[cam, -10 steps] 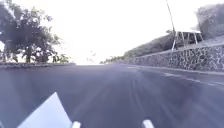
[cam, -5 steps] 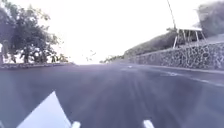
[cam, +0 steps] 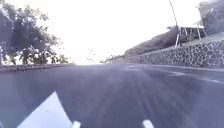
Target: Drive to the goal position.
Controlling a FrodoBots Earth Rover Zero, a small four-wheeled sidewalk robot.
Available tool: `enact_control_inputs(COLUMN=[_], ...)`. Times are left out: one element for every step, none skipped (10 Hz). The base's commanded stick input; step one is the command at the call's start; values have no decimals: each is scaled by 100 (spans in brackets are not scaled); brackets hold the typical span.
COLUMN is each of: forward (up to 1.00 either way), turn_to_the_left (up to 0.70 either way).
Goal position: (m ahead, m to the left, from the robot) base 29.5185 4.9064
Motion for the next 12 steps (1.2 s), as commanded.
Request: enact_control_inputs(forward=[70, 70, 70, 70, 70, 70, 70, 70, 70, 70, 70, 70], turn_to_the_left=[0, 0, 0, 0, 0, 0, 0, -1, -4, -7, -14, -25])
